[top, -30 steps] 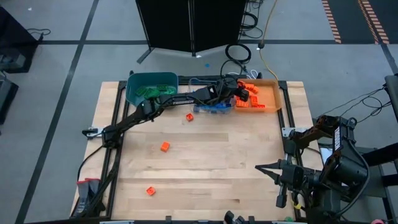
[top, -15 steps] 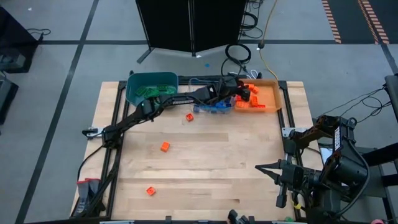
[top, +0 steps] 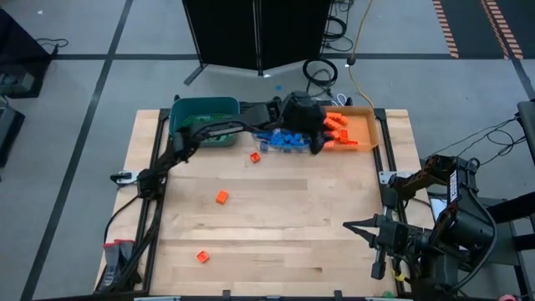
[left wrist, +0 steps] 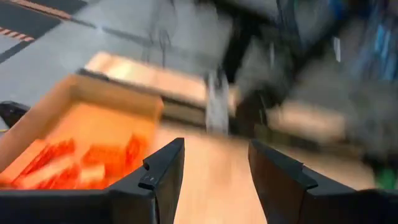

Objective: Sort blocks
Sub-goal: Put the orange game piece into the orange transparent bin

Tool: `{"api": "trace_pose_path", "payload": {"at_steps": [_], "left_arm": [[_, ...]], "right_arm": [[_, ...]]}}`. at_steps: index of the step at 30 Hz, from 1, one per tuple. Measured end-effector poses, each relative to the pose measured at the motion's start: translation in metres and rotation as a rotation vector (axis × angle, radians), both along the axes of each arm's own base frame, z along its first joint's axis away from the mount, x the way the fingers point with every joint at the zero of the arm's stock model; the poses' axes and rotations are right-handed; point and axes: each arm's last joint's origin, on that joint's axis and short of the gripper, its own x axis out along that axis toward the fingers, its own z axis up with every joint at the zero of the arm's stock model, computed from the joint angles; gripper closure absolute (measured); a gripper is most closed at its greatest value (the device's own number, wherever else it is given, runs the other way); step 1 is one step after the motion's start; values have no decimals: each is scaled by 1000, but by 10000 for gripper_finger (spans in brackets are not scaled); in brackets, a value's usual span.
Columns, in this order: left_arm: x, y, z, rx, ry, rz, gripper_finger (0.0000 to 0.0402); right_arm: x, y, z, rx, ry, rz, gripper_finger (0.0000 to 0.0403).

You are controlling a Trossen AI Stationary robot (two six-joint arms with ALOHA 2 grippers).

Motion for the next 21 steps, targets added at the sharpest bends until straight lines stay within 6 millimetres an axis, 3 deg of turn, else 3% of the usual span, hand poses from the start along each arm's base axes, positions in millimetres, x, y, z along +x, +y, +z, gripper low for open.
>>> {"api": "trace_pose_path", "payload": {"at_steps": [4,7,13,17,21], "left_arm": [[-34,-46,24,192,231,-192,221],[-62,-94,33,238,419,-366,221],[-117,-183,21,257,845,-613,221],[-153,-217,13,285,994,-566,221],[-185,-225,-7,272,1021,-236,221]], "right_arm": [[0,0,0,-5,0,1,403],[0,0,0,-8,-1,1,403],[0,0,0,-8,-4,-2,403],[0,0,0,-8,-6,-3,403],[0,0,0,1,-7,-1,403]]}}
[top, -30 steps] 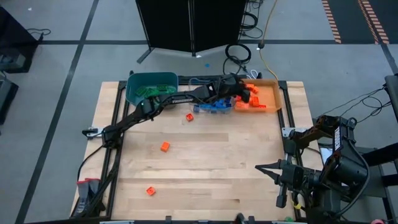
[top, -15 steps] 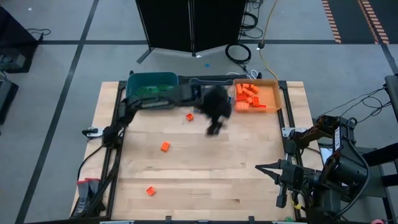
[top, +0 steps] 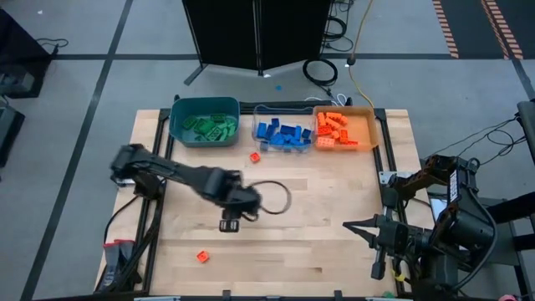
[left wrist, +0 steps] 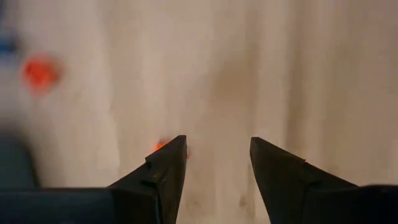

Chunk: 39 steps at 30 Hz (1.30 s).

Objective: Sort blocks
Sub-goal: Put the orange game piece into the orange transparent bin

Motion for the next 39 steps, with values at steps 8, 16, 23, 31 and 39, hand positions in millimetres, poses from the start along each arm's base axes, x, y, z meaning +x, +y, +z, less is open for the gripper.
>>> {"api": "trace_pose_path", "payload": {"at_steps": [8,16,23,31,39], "left_arm": [[-61,-1,-55,-61,-120,704,221],[-82,16,-114,-31,-85,952,221],[-78,34,-120,-47,-80,1007,221],[-78,45,-115,-77,-73,1036,221],[-78,59,-117,-71,-49,1083,177]], "right_arm": [[0,-1,0,-22,-10,-7,403],[0,-1,0,-36,-13,-7,403],[0,-1,0,-33,-14,-7,403],[0,-1,0,-12,-14,-11,403],[0,-1,0,-13,-14,-9,403]]}}
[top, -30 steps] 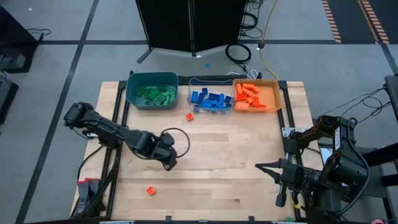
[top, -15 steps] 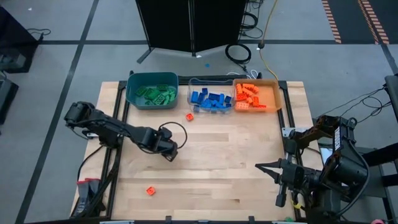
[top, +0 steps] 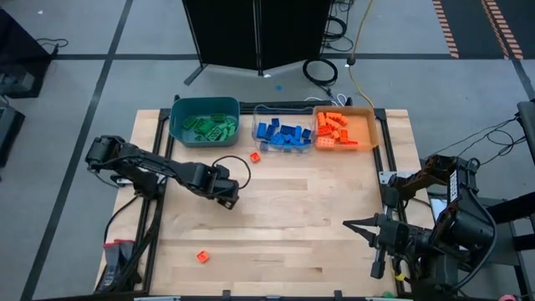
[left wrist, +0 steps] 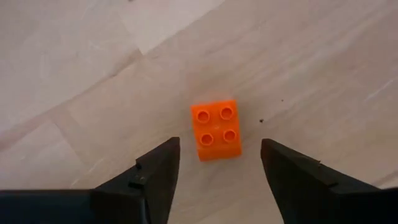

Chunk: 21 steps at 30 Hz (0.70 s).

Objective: Sort blocks
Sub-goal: Put the orange game piece into the orange transparent bin

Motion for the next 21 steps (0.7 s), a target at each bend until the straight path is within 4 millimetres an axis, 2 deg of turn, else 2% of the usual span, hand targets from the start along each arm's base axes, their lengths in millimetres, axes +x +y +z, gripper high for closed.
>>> {"api": "trace_pose_path", "payload": {"at_steps": [4,16,21], "left_arm": [[1,7,0,-12,4,9,158],[5,7,-1,2,-26,11,157],[8,7,-12,22,16,8,157]], "right_arm": [[0,0,0,-7,3,2,403],[0,0,0,-10,4,3,403],[0,0,0,-8,4,2,403]]}}
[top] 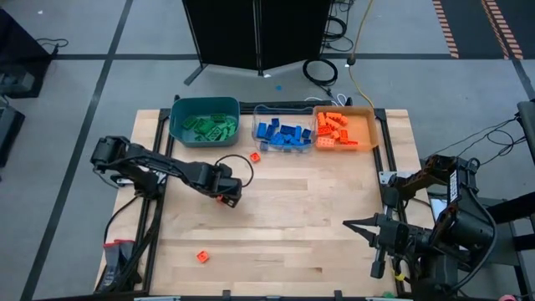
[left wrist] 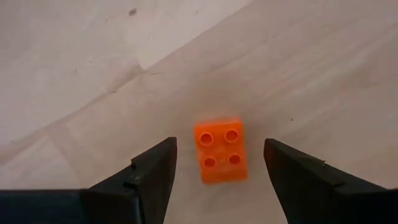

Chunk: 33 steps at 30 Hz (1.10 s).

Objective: Sort blocks
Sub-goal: Put the orange game piece into the orange transparent bin

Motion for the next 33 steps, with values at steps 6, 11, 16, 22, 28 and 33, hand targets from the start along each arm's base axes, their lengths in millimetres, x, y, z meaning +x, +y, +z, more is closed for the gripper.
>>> {"api": "trace_pose_path", "payload": {"at_steps": [6,11,16,22,28,33], "left_arm": [[6,-1,-19,-4,66,-2,157],[12,-4,-39,-60,76,-23,157],[9,-4,-50,-78,76,-26,157],[9,-5,-51,-94,72,-29,229],[9,-5,-51,-95,78,-52,273],[15,-5,-46,-97,70,-56,273]], "right_arm": [[0,0,0,1,0,0,403],[0,0,0,5,4,1,403],[0,0,0,4,4,2,403],[0,0,0,3,4,2,403],[0,0,0,0,5,3,403],[0,0,0,0,6,3,403]]}}
